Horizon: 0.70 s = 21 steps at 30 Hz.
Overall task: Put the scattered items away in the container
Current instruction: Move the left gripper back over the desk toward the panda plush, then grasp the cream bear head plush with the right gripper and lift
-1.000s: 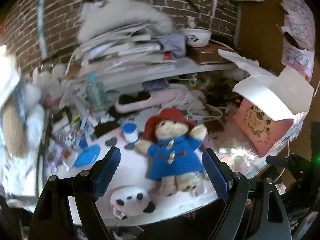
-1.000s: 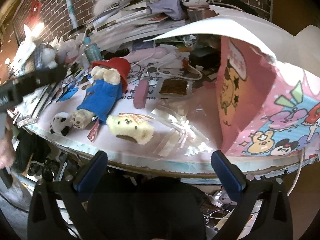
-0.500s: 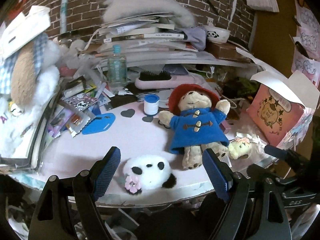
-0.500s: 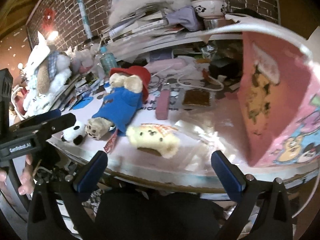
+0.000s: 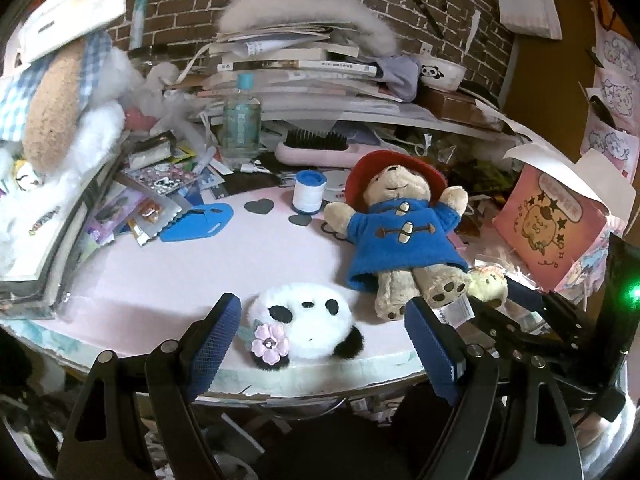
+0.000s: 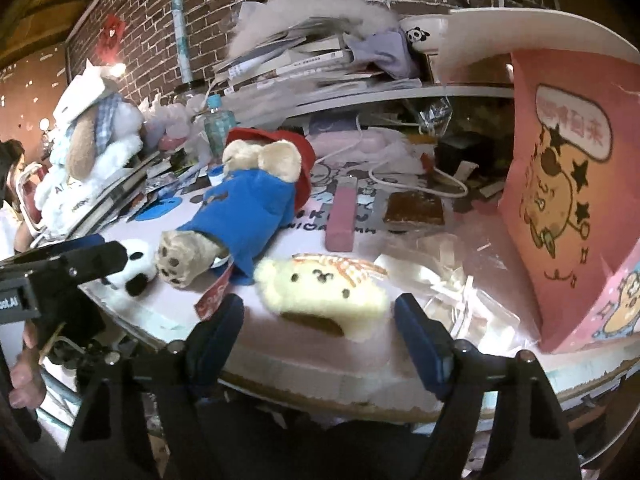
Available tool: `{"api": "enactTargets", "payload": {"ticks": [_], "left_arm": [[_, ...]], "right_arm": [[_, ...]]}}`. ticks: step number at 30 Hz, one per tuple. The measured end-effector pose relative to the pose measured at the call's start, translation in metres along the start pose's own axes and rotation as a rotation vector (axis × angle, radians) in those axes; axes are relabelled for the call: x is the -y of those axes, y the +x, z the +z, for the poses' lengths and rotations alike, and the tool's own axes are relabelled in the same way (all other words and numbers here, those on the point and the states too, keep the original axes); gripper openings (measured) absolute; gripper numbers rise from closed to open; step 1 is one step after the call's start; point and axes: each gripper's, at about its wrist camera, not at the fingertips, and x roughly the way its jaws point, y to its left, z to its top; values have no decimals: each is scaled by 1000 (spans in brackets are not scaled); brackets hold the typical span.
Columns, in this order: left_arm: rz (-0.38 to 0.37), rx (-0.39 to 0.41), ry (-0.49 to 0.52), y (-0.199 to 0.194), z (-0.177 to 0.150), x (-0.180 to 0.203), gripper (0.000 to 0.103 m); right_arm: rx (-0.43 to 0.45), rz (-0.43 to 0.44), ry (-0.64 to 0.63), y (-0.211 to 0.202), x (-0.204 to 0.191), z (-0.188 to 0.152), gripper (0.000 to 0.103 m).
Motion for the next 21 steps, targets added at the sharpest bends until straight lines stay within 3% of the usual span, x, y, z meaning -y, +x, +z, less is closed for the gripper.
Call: {"api": "enactTargets", "payload": {"ticks": [12, 21], "left_arm": [[-15, 6, 1, 3, 0, 1, 82], [-16, 12, 0, 4, 3, 4, 82]], "right_arm": [[39, -38, -66, 8, -12, -1, 59], [56, -1, -57, 7, -9, -2, 49]]}}
